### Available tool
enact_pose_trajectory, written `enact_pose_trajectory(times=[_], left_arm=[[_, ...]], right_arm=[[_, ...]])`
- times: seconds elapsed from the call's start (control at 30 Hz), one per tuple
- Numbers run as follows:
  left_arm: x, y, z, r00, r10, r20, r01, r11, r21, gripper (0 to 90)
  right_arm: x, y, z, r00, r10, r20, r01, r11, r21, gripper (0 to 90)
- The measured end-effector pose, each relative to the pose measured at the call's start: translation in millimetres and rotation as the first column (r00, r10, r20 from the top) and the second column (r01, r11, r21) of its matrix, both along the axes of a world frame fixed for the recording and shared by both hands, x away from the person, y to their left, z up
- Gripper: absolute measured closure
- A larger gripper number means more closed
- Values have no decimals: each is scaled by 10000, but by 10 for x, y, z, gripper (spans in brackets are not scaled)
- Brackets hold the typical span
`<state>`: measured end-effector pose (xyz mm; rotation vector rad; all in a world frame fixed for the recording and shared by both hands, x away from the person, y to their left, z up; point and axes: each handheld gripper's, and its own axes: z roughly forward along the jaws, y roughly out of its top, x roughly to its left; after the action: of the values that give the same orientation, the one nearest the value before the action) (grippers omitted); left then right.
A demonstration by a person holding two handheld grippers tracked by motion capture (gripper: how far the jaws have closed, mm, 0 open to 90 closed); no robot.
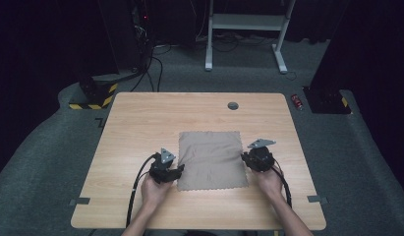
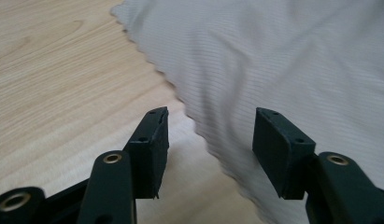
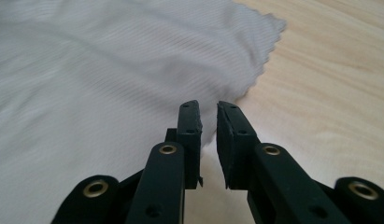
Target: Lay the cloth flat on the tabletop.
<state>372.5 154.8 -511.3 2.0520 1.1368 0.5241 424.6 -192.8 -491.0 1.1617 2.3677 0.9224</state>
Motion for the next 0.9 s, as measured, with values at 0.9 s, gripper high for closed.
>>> enact_pose_trajectory(times=[0.9], left_arm=[[-541,-176,-54,9887,-1396,-542,1417,9892,362,810]], right_arm=[[-869,46,-252,9871,1574,283,-1570,9875,-138,797]])
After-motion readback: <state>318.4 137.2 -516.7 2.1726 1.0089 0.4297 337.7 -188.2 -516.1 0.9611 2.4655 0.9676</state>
